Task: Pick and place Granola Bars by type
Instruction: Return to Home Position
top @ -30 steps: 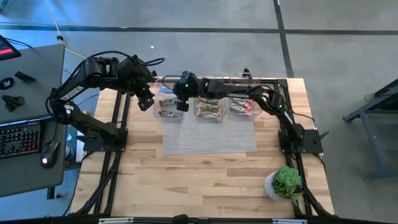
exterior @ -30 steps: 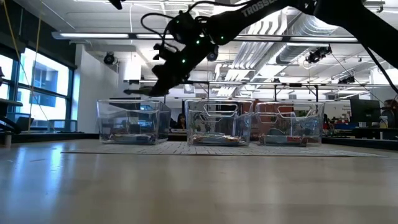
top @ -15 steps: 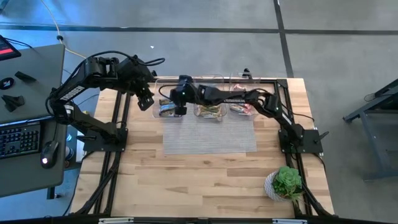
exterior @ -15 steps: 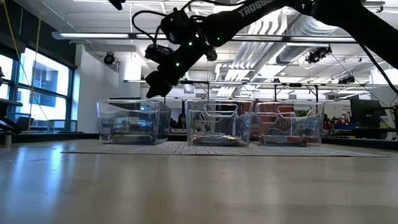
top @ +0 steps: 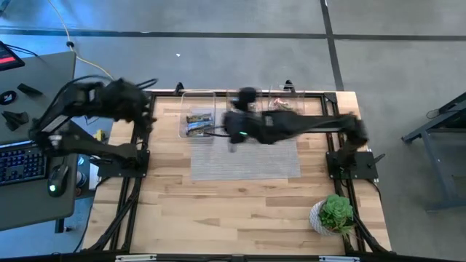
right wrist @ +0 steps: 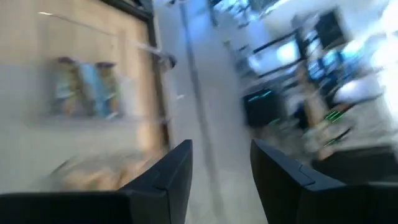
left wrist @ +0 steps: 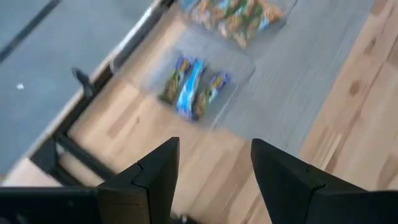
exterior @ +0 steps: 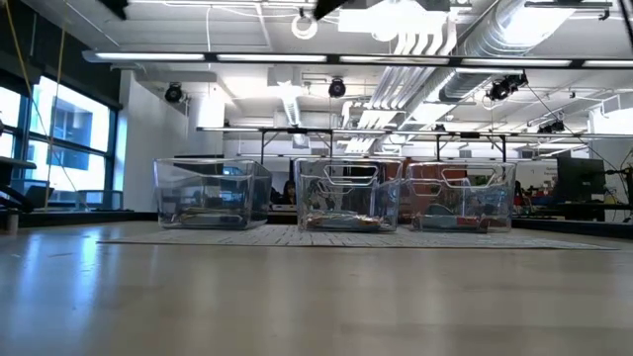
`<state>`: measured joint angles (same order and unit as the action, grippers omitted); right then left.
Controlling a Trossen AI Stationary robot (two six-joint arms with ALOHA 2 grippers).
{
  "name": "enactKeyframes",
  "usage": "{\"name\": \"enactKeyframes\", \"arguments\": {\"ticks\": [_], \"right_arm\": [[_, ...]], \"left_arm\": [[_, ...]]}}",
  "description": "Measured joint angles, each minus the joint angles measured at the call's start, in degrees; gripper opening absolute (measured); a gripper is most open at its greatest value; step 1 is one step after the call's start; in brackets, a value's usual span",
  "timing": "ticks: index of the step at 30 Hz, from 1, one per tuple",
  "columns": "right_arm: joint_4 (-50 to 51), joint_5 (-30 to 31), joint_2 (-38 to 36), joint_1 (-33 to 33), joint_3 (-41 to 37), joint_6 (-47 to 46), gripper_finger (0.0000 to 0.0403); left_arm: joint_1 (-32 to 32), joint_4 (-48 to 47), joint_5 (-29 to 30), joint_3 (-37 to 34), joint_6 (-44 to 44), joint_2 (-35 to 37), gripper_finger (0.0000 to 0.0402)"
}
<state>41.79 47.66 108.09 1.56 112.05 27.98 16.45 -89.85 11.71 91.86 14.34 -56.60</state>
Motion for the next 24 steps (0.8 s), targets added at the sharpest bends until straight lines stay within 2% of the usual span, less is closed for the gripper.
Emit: {"name": "enactKeyframes", "arguments": {"ticks": [2,5,7,9,12,15,17,19,22,24], "right_arm": [[10.0,0.2,-5.0,2.3,-0.6,-9.7,0.0145],[24.3,-8.4,-12.9,4.5,-3.1,-25.7,0.0146],[27.6,-12.9,-19.2,5.7,-8.2,-33.7,0.0145],[24.9,-11.3,-26.2,7.5,-16.2,-37.4,0.0145],[15.0,-6.2,-37.1,10.9,-31.5,-40.6,0.0146],[0.9,-6.2,-47.0,14.0,-47.8,-42.5,0.0145],[-11.3,-6.2,-52.9,15.6,-58.7,-40.6,0.0145],[-22.7,-6.2,-57.6,16.7,-68.1,-35.0,0.0146],[-38.4,-6.1,-63.6,16.9,-80.0,-29.2,0.0147],[-47.0,-6.4,-67.7,16.8,-86.1,-27.1,0.0146]], "left_arm": [[0.0,1.5,-0.6,-6.8,1.1,6.7,0.0193],[0.0,11.2,-3.0,-18.9,3.6,18.2,0.0193],[0.0,21.2,-7.3,-27.2,3.7,25.7,0.0193],[0.0,31.3,-12.3,-35.5,2.7,32.5,0.0193],[0.0,45.7,-19.8,-47.2,1.8,41.4,0.0193],[0.0,58.3,-23.7,-58.1,1.7,48.0,0.0193],[0.0,63.9,-23.7,-65.0,-0.1,51.1,0.0193],[0.0,69.0,-23.4,-70.3,-3.7,53.7,0.0193],[0.0,72.6,-19.9,-75.5,-7.8,56.3,0.0193],[0.0,74.1,-19.9,-77.2,-7.8,56.2,0.0193]]}}
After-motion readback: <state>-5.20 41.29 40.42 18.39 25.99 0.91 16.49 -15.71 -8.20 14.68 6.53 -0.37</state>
